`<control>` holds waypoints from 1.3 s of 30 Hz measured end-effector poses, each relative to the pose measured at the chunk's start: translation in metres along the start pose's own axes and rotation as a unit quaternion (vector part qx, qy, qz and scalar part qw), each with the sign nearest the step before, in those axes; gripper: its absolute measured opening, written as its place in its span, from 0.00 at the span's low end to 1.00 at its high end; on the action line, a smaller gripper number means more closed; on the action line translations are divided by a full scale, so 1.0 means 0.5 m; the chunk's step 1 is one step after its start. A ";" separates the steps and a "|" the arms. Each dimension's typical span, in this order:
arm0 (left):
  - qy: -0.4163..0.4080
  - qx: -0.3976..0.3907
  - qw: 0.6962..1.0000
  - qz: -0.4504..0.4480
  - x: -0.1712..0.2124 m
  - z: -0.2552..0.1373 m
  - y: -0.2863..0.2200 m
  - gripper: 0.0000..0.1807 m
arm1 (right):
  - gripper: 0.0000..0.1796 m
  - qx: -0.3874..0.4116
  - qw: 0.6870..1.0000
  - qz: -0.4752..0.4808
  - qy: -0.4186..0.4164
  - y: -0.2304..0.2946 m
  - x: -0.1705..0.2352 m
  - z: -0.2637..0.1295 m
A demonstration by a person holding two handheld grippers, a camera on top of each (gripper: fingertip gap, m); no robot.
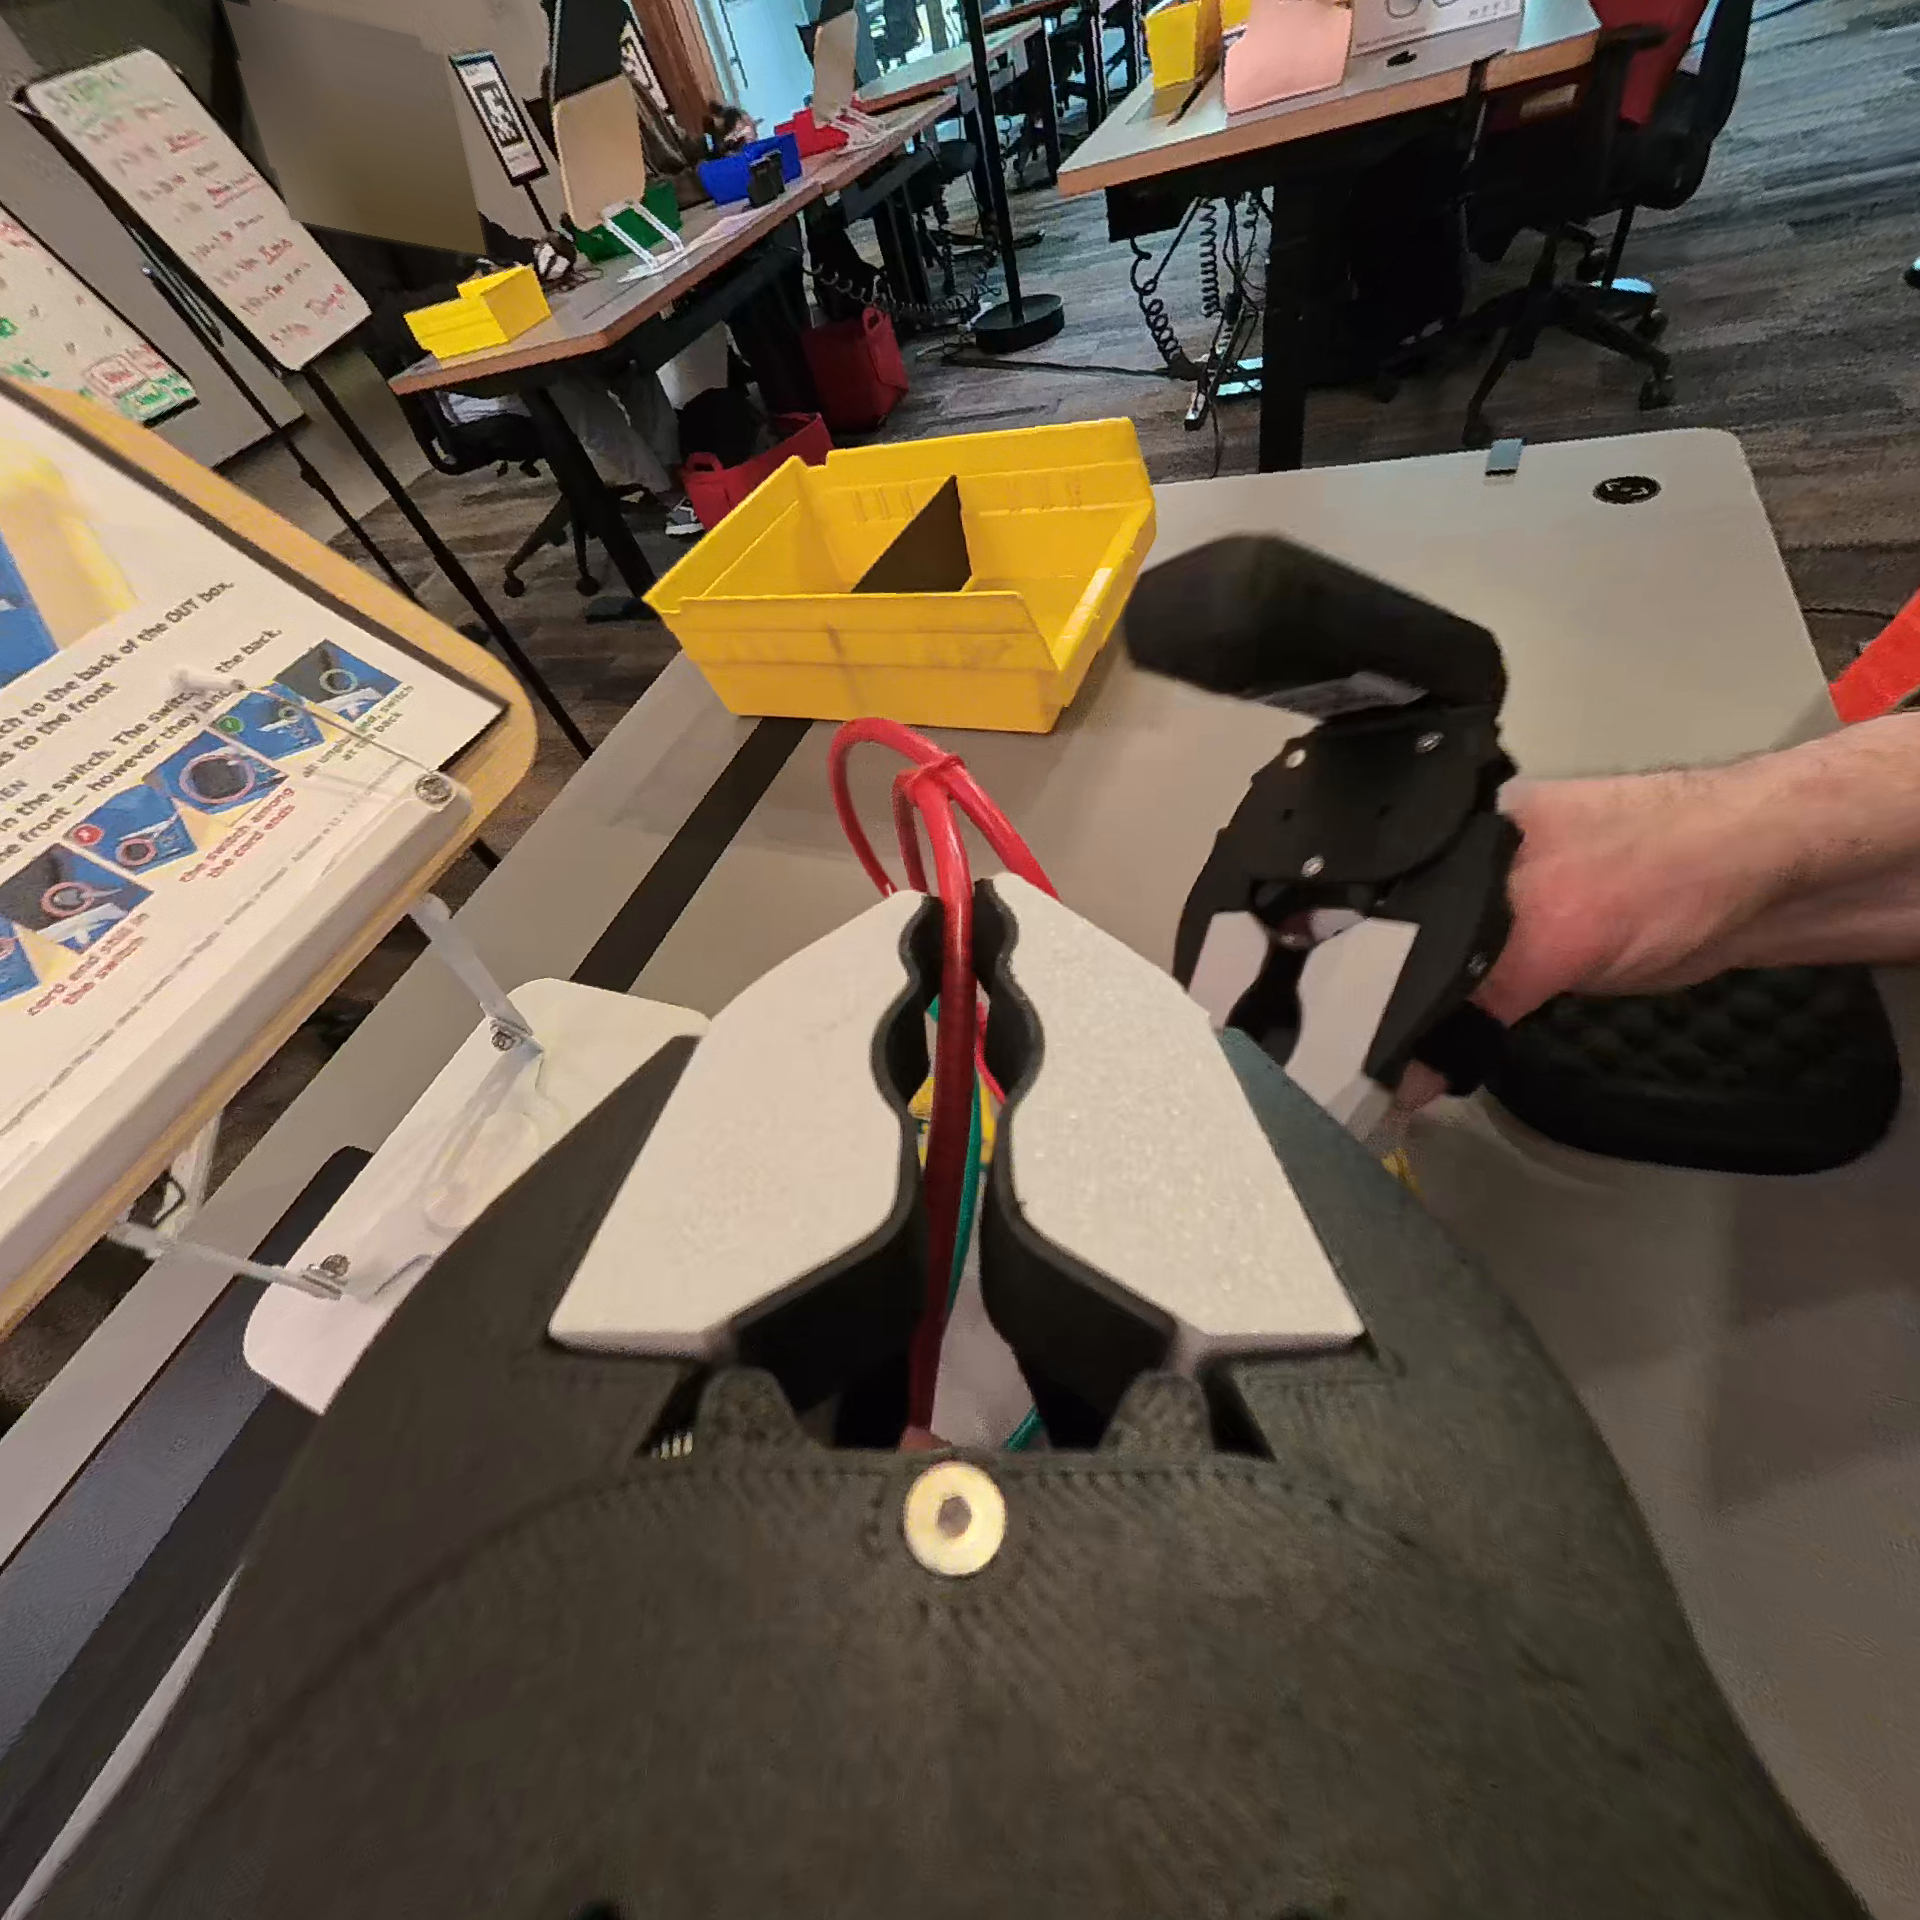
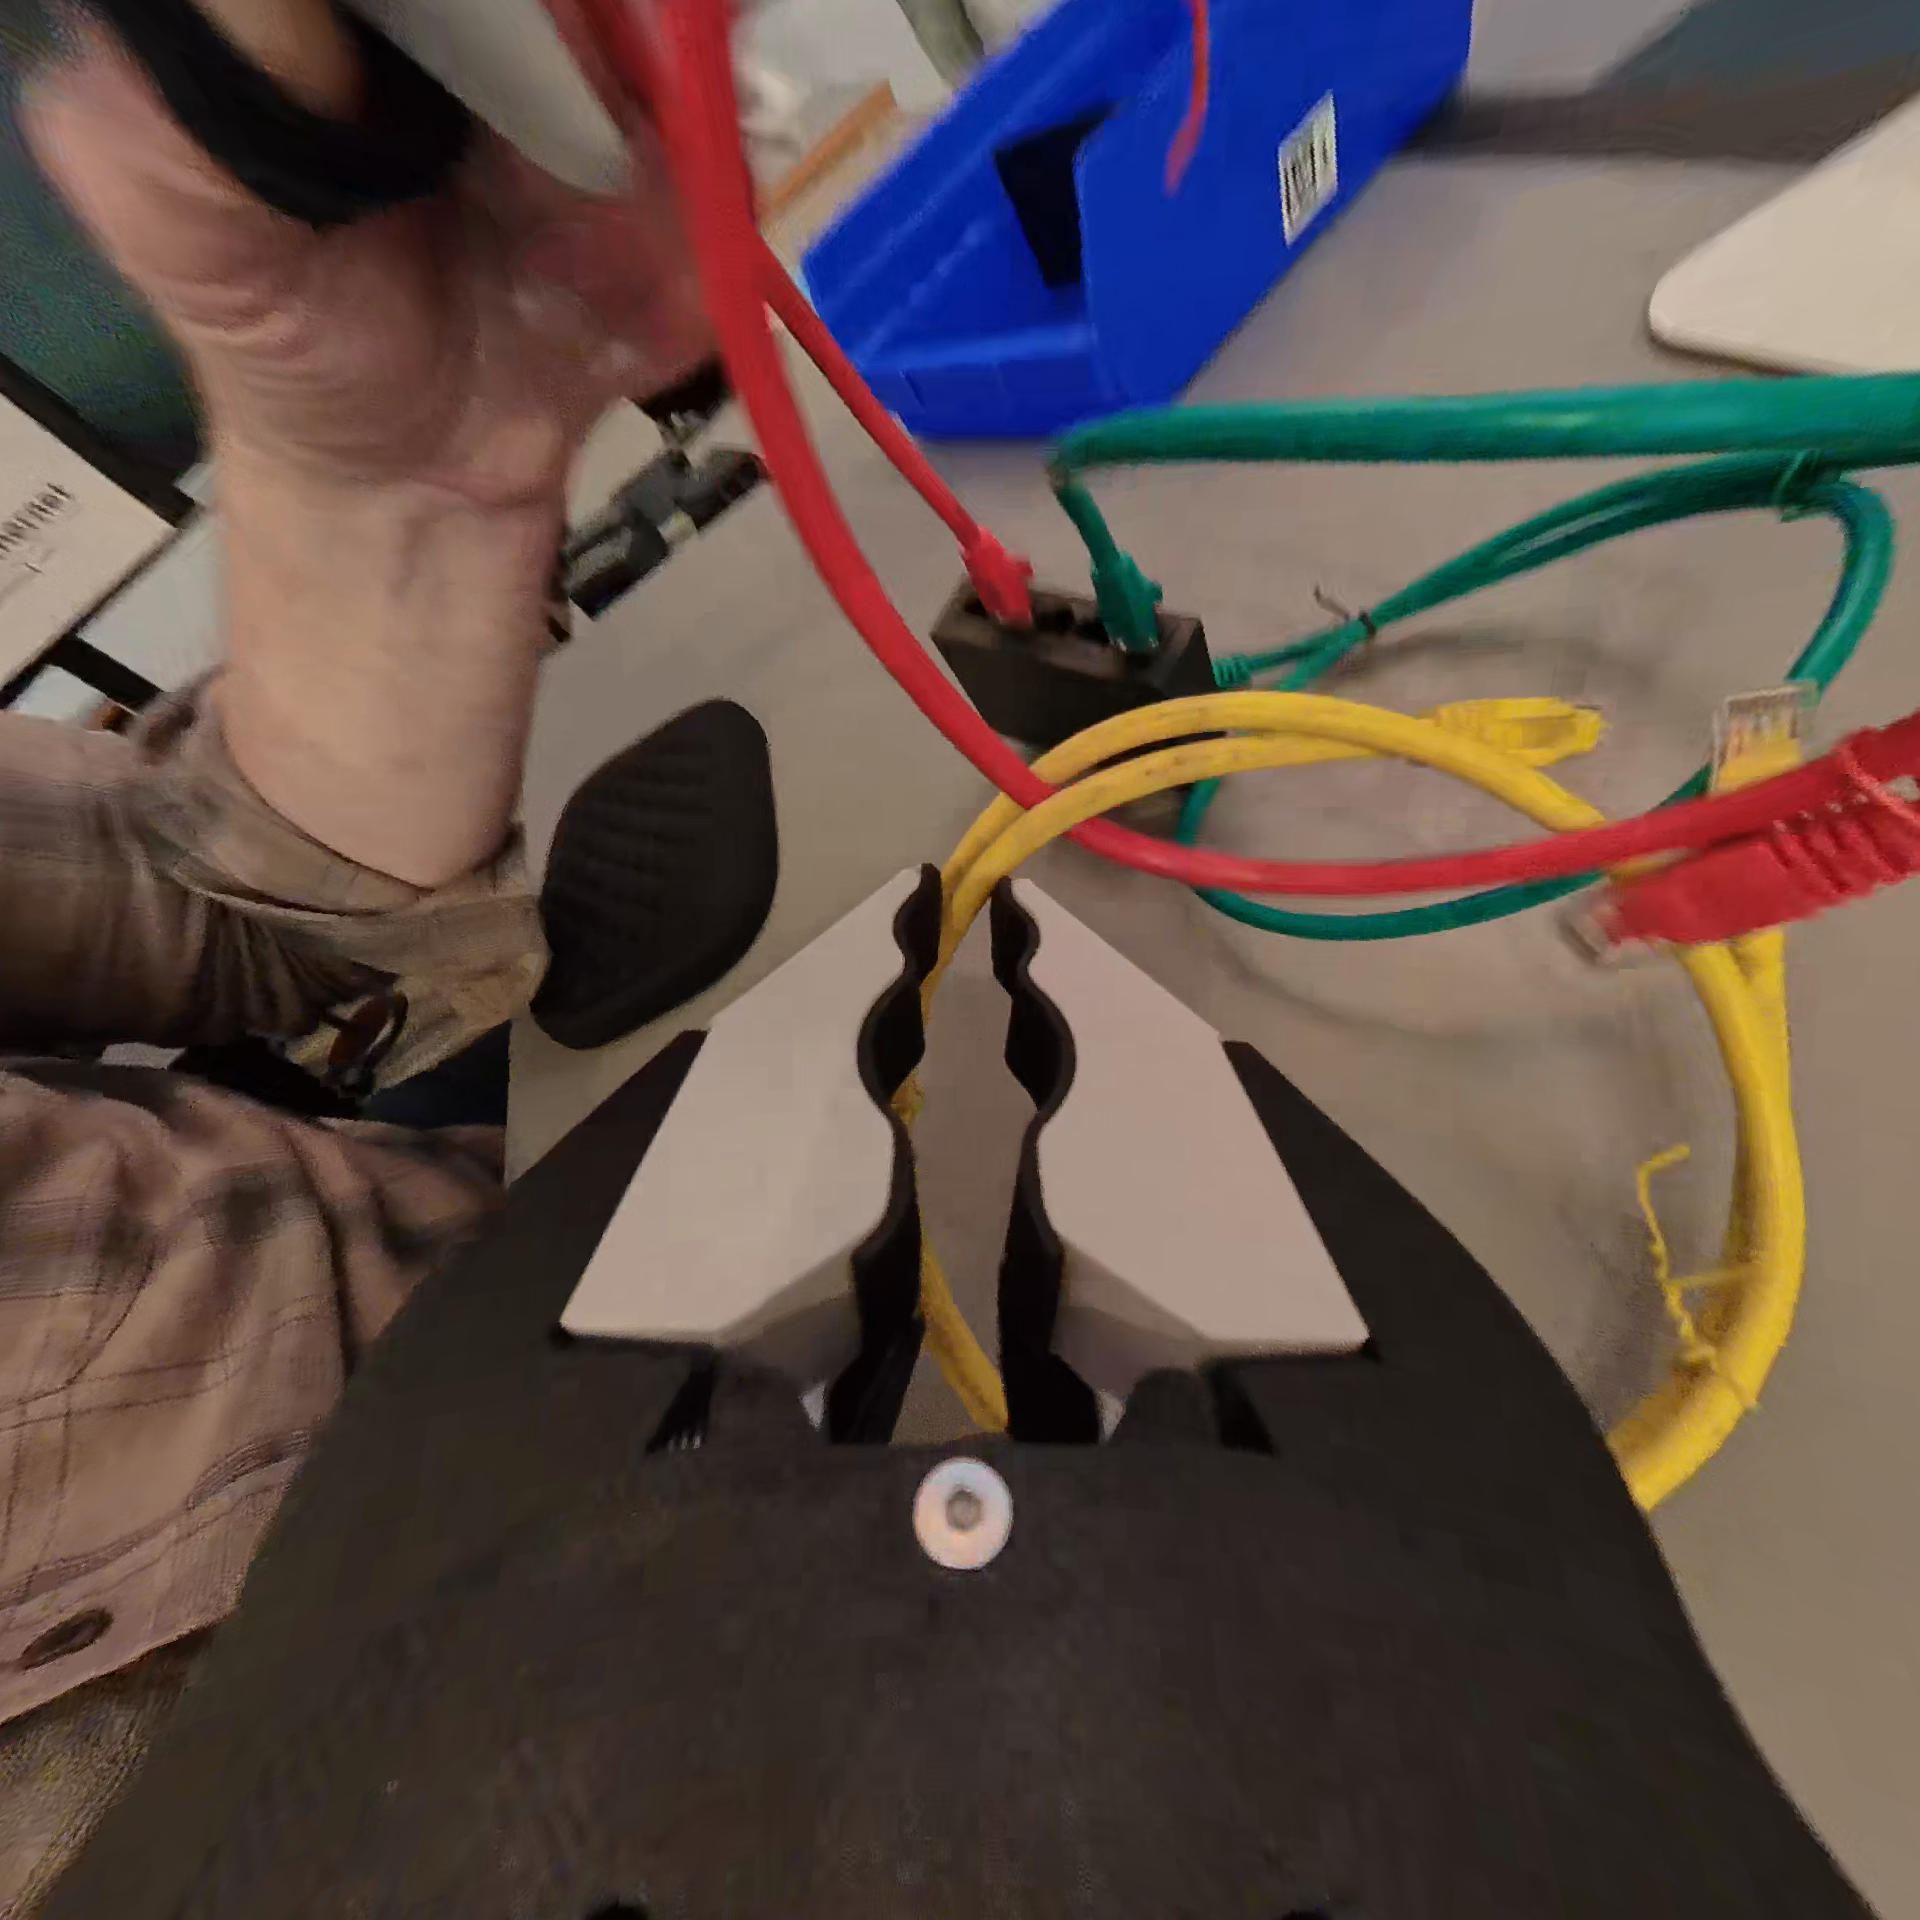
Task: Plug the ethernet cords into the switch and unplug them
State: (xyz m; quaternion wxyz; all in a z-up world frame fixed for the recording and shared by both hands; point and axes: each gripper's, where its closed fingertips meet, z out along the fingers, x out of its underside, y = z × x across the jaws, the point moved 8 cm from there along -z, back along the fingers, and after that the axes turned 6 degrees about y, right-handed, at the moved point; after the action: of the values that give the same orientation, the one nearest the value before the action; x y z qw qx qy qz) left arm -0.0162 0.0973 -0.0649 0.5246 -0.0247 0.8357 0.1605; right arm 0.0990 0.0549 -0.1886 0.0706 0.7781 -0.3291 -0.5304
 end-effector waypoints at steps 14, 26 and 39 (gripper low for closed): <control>0.011 -0.098 0.993 -0.063 0.044 -0.035 0.110 0.03 | 0.02 0.022 0.992 -0.119 -0.035 0.073 0.020 -0.120; -0.059 -0.153 0.974 -0.157 0.081 -0.119 0.195 0.03 | 0.02 0.019 0.964 -0.025 -0.264 0.046 0.051 -0.307; 0.001 -0.113 0.989 -0.091 0.062 -0.091 0.144 0.03 | 0.02 0.210 0.969 -0.069 -0.107 -0.019 0.093 -0.392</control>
State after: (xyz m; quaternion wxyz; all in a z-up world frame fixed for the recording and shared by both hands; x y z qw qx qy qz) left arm -0.0850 0.1559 -0.0567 0.5296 -0.1599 0.8073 0.2057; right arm 0.2841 -0.0118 -0.1453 -0.1666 0.7350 -0.3841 -0.5334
